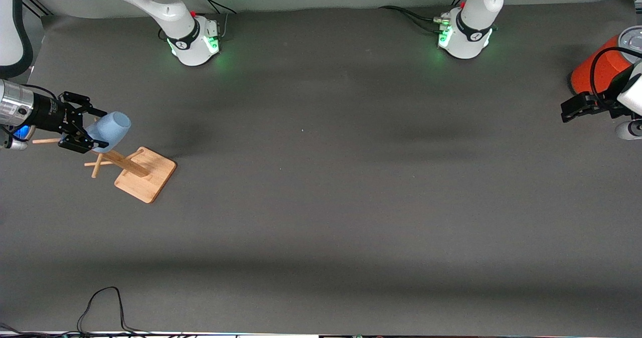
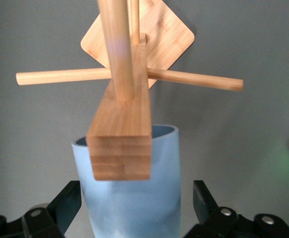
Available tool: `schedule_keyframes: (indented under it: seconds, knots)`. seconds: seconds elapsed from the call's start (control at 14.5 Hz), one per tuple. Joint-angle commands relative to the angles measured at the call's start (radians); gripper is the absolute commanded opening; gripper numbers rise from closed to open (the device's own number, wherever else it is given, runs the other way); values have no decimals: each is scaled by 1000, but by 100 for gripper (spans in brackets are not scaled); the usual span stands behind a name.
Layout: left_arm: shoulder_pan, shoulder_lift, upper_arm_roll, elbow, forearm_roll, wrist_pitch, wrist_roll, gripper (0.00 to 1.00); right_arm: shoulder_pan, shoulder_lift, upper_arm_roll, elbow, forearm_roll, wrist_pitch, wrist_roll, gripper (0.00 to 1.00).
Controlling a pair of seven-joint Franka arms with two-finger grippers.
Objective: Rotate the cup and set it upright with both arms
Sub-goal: 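Slide the blue cup off the wooden peg with the right gripper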
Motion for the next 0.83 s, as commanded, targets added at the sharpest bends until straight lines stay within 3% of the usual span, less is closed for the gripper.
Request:
schedule_keyframes:
  seconds: [0.0, 0.76]
  knots:
    - [-11, 10, 5, 26, 14, -20, 6, 100, -3, 14, 8, -4, 22, 30, 8, 100]
    - [-10, 13, 6, 24, 14, -17, 6, 100, 0, 23, 10, -19, 65, 48, -39, 100]
